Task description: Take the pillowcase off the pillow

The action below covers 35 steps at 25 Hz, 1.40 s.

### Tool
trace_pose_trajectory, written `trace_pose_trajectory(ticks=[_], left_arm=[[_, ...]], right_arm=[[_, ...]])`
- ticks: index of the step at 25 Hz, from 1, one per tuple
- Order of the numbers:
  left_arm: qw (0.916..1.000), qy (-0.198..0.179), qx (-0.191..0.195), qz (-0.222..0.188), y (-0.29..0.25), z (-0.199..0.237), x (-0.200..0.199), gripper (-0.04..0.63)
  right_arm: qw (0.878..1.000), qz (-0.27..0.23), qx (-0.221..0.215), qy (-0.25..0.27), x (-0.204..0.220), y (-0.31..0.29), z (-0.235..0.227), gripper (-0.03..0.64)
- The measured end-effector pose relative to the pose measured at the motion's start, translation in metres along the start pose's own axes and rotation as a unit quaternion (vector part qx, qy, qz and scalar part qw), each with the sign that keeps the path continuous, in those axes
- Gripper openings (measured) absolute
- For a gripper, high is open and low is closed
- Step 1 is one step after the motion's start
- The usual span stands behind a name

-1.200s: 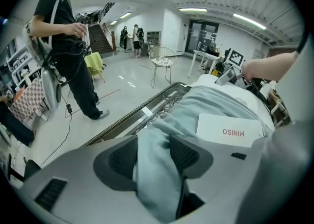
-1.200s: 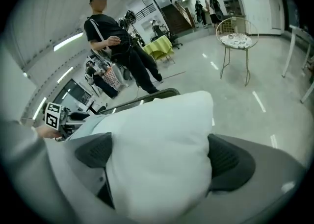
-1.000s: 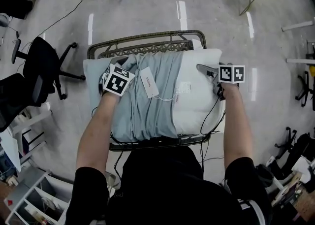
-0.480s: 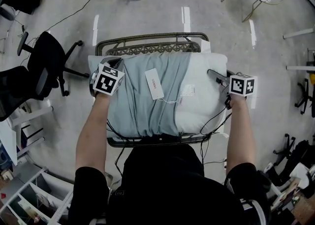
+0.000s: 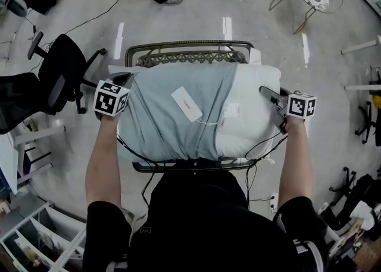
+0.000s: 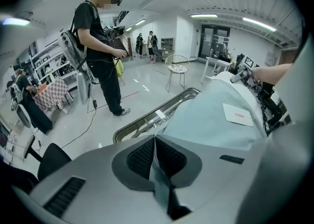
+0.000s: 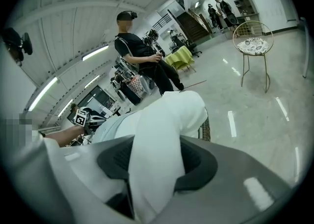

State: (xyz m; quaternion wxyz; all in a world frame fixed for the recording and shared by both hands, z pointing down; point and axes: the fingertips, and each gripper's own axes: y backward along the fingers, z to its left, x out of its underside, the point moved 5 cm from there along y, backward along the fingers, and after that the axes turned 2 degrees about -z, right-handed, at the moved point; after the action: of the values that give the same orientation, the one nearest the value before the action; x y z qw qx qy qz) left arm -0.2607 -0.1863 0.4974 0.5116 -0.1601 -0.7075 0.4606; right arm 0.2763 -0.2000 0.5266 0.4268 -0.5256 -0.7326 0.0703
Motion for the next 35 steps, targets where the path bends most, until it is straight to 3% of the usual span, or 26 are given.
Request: trace_pose_trajectory(ticks=[8,11,13,18,25,28,31,35], left_arm=[[0.9989,0.045,-0.013,-0.004,0.02,0.02,0.035,0.008],[0.9992,0.023,-0.03,-0.015,0.014,0.005,0.016,0.011],[0.9989,0.001,-0.03,-0.036,0.009,-0.012,-0.007,0.047],[0.9966,-0.008,0.034,-0.074,-0.009,-0.06,-0.049,0.148],[0.9958,-0.022,0.085,-0.027,-0.07,-0.11,-0.056,0.193],[0.9964,-0.043,0.073,0.007,-0.091,-0.116,-0.049,0.173],[0.996,-0.064,0.057,0.024,-0.093,-0.111,-0.044,0.015],[0.9973,-0.051,0.042,0.033,-0.083,-0.091,-0.034,0.008]], right_arm=[[1.0,-0.003,-0.012,0.001,0.002,-0.004,0.009,0.209],[1.0,-0.001,0.004,0.003,0.004,-0.007,0.006,0.199],[1.0,0.003,0.02,0.003,0.007,-0.009,0.002,0.199],[0.999,0.006,0.036,-0.006,0.014,-0.01,-0.004,0.199],[1.0,0.001,0.027,-0.004,0.012,-0.011,-0.002,0.199],[1.0,-0.005,0.028,-0.004,0.011,-0.012,-0.003,0.199],[0.999,-0.011,0.039,-0.005,0.01,-0.012,-0.008,0.193],[0.999,-0.017,0.037,-0.016,0.009,-0.012,-0.008,0.187]])
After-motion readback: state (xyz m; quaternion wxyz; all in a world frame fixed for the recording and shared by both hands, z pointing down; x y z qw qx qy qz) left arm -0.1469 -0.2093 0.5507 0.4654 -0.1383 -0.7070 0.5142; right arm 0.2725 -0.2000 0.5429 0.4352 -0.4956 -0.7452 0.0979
